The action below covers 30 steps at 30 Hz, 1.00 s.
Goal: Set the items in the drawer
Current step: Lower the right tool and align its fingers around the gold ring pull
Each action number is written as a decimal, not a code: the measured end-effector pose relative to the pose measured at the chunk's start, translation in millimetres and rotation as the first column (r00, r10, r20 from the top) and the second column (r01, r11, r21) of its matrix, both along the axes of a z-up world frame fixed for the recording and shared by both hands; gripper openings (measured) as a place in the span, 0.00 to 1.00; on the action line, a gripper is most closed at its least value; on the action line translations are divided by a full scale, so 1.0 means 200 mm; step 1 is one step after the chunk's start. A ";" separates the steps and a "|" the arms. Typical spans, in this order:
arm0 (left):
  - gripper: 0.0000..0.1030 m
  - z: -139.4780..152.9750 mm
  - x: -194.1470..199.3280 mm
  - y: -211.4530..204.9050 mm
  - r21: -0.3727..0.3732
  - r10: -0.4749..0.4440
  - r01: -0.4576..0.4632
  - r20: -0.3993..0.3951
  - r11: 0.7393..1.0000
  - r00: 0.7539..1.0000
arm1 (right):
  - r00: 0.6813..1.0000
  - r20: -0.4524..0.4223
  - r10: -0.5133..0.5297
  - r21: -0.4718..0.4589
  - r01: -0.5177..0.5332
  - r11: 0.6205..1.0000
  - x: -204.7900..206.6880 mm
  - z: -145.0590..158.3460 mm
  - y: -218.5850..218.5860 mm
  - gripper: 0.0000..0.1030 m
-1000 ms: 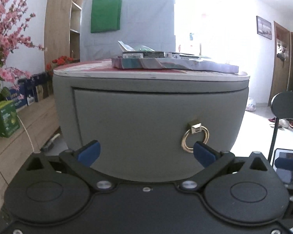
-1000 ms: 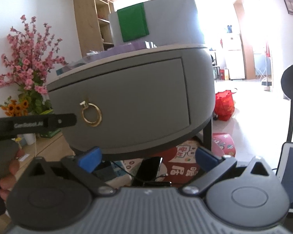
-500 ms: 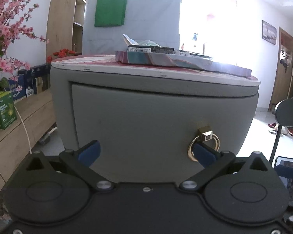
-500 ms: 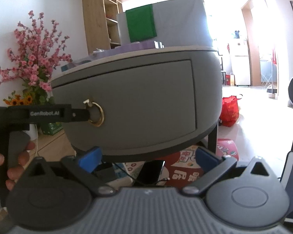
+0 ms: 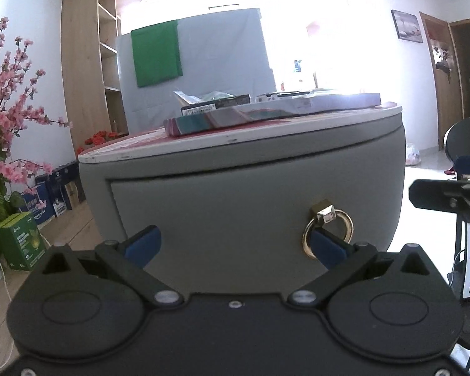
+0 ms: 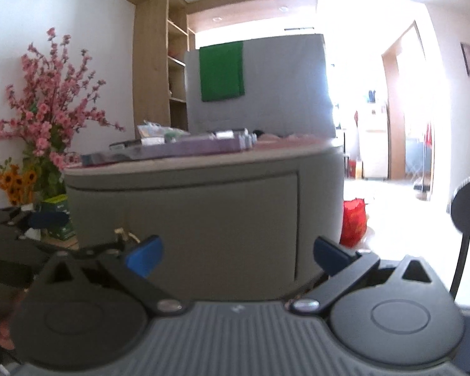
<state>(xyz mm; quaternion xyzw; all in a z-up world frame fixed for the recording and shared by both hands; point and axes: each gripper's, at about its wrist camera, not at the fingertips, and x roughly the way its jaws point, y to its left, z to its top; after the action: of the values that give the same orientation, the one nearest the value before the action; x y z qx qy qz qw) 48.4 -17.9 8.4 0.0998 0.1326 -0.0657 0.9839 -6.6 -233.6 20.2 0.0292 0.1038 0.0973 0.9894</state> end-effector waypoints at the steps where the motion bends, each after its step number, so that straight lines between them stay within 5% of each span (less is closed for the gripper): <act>1: 1.00 0.00 0.00 0.00 -0.003 -0.003 0.003 -0.001 1.000 1.000 | 1.000 0.005 0.003 -0.013 -0.003 1.000 0.01 0.00 0.01 0.99; 20: 1.00 0.19 -0.04 0.20 -0.164 0.057 -0.040 0.099 0.986 0.993 | 0.997 -0.001 0.079 -0.036 -0.079 0.996 0.05 -0.03 0.15 0.99; 30: 1.00 0.20 -0.03 0.23 -0.159 0.051 -0.034 0.104 0.987 0.993 | 0.959 0.001 0.282 -0.071 -0.281 0.957 0.00 -0.08 0.30 0.99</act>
<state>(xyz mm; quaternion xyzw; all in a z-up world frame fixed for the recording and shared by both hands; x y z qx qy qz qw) 43.1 28.6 49.1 0.0228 0.0759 -0.0494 0.9956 -5.6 -172.7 4.7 -0.0213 0.1045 0.2335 0.9665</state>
